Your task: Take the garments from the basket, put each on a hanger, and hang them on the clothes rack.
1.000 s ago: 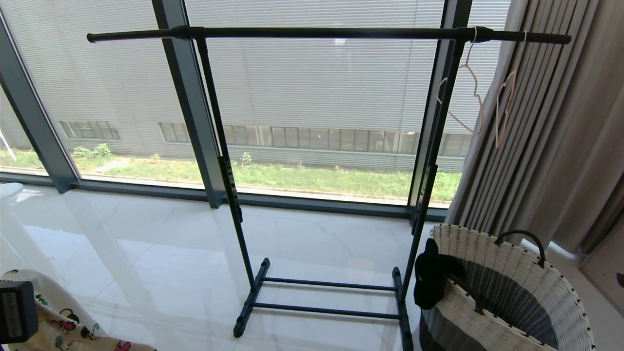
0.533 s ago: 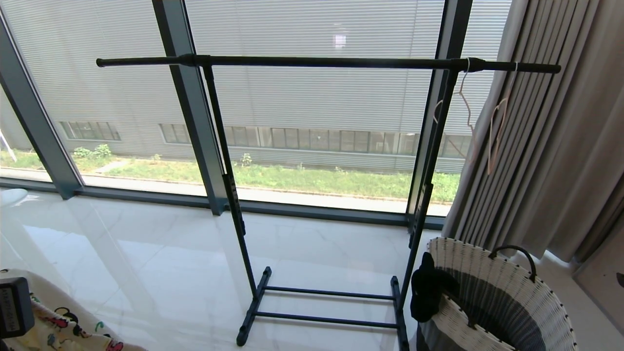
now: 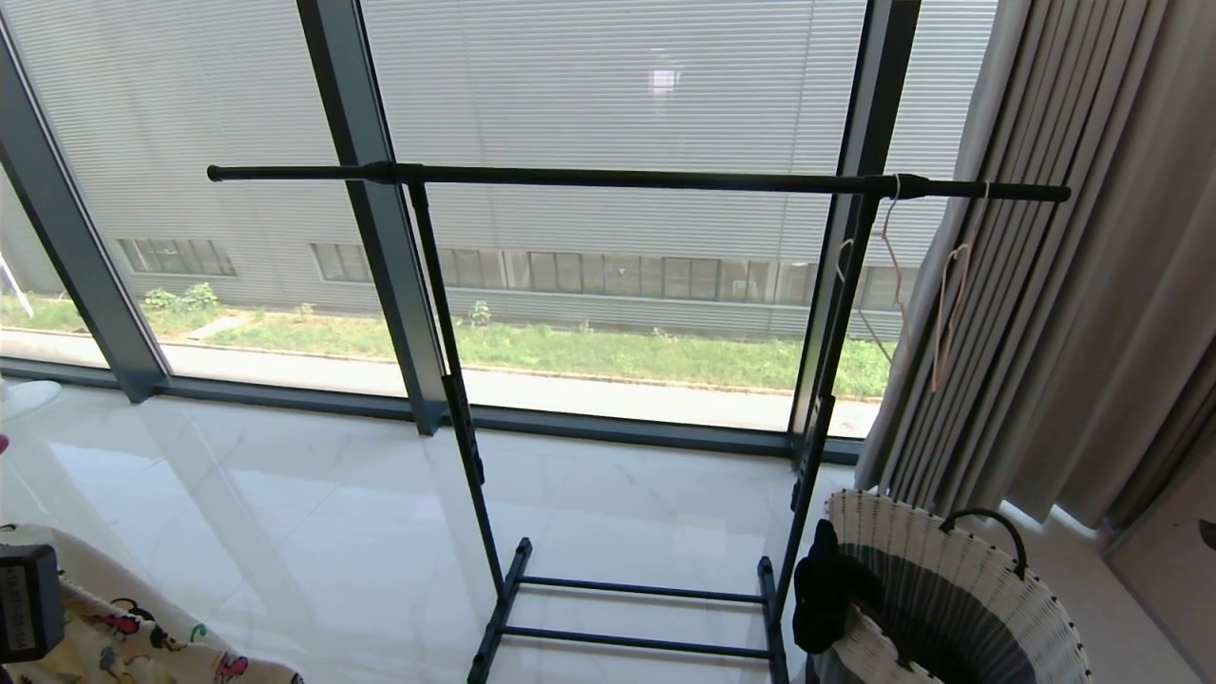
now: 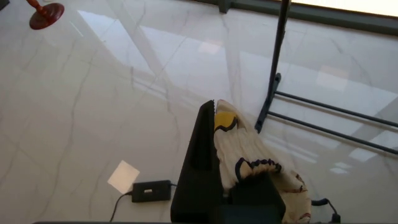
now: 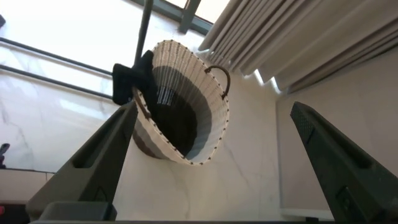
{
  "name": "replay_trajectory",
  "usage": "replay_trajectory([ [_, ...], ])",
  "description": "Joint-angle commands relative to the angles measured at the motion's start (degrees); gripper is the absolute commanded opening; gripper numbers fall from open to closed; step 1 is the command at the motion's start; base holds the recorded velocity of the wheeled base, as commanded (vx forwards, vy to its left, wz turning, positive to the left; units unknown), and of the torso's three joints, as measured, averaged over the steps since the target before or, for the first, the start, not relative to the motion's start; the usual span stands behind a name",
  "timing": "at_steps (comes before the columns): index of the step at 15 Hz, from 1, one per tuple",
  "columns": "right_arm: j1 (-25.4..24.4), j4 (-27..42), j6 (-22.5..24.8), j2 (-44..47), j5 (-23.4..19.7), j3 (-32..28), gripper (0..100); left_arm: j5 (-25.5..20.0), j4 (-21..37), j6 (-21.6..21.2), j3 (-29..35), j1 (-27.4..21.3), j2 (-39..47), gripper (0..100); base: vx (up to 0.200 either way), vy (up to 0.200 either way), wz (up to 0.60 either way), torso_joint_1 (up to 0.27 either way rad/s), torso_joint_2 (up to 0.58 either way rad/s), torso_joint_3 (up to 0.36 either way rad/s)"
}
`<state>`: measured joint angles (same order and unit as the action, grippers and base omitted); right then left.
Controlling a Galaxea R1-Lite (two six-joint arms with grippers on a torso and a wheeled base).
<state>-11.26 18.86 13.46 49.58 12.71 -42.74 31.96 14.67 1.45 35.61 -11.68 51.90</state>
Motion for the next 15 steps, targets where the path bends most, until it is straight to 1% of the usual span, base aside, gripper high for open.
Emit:
replay_trajectory([
  [1,2.04,-0.14,-0.1,1.05,0.03,0.11,100,0.03,0.01,-0.22,-0.01,-0.01,0.22,0,0.0,0.0,0.0,0.11,-0.24,-0.11],
  [2,3.79,-1.98,-0.36,2.1,-0.23,0.11,100,-0.24,0.01,-0.22,-0.01,-0.1,0.05,0,0.2,0.0,0.0,0.066,-0.14,-0.076],
  [3,5.2,-5.76,-2.21,3.68,-0.32,0.2,100,-0.41,0.01,-0.22,-0.1,-0.1,0.05,0,0.2,0.0,0.0,0.032,-0.08,-0.041],
  [5,5.81,-12.97,-7.66,7.81,-0.23,0.03,100,-0.41,0.01,-0.31,-0.1,-0.19,-0.04,0,0.2,0.0,0.0,0.007,-0.04,-0.012],
  [8,7.13,-18.95,-8.62,12.12,-0.41,-0.15,100,-0.41,0.01,-0.31,-0.01,-0.27,-0.13,0,0.2,0.0,0.0,0.023,0.0,-0.005],
  [11,9.77,-24.92,-9.06,17.39,-0.5,-0.41,100,-0.41,0.01,-0.31,0.07,-0.36,-0.22,0,0.2,0.0,0.0,0.002,0.0,0.001],
  [14,11.18,-28.09,-10.03,22.58,-1.03,-1.91,100,-0.41,0.01,-0.31,0.07,-0.36,-0.13,0,0.2,0.0,0.0,-0.002,0.0,-0.001],
  [15,11.79,-28.7,-11.52,25.39,-1.29,-3.05,100,-0.41,0.01,-0.31,0.07,-0.36,-0.22,0,0.2,0.0,0.0,0.002,0.0,0.002],
])
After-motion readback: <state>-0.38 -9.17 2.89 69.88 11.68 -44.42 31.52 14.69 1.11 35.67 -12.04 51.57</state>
